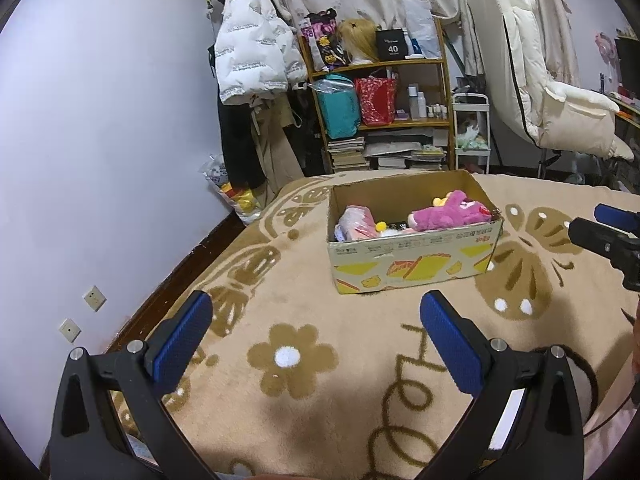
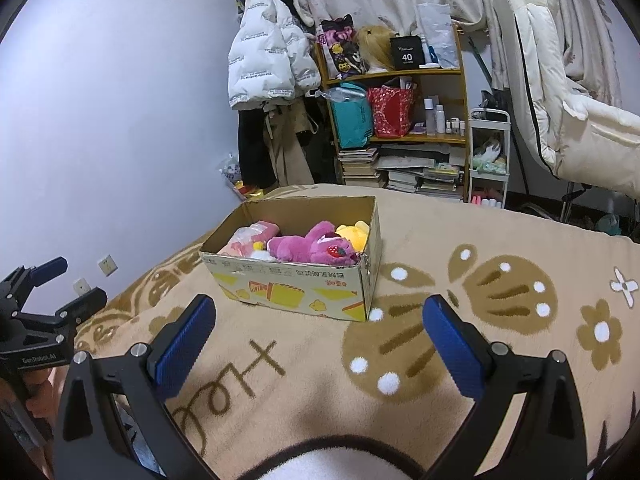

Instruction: Organize soft objects

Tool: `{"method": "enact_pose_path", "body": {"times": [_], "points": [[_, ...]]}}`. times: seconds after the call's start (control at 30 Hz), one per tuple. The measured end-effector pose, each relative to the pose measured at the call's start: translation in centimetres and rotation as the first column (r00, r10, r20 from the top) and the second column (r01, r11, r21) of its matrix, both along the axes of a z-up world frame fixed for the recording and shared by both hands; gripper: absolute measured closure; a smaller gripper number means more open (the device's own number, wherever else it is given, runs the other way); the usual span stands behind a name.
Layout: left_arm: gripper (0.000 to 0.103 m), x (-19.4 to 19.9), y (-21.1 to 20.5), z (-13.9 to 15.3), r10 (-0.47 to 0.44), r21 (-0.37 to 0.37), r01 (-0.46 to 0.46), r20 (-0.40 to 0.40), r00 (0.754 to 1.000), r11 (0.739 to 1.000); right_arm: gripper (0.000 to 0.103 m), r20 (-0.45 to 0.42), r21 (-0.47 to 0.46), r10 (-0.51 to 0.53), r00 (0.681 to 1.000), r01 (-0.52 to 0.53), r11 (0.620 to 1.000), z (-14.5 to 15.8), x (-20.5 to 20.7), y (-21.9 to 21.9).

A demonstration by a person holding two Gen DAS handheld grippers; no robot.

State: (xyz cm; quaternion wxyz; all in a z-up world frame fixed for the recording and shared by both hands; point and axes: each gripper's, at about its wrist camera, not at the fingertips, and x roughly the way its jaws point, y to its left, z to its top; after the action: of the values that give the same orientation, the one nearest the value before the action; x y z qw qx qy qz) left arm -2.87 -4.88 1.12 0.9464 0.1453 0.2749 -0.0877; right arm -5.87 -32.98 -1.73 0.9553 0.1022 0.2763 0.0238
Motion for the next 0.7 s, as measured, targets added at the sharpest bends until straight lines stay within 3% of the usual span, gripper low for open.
{"method": "enact_pose_path", "body": {"times": [0.7], "points": [[0.000,-0.09,0.03,-0.12,0.002,-0.001,-0.002,-0.001,1.000,1.000,0.000,0.000,-0.002,0.001,1.000,-0.001,1.000,-0.02,-0.01,0.28]]}}
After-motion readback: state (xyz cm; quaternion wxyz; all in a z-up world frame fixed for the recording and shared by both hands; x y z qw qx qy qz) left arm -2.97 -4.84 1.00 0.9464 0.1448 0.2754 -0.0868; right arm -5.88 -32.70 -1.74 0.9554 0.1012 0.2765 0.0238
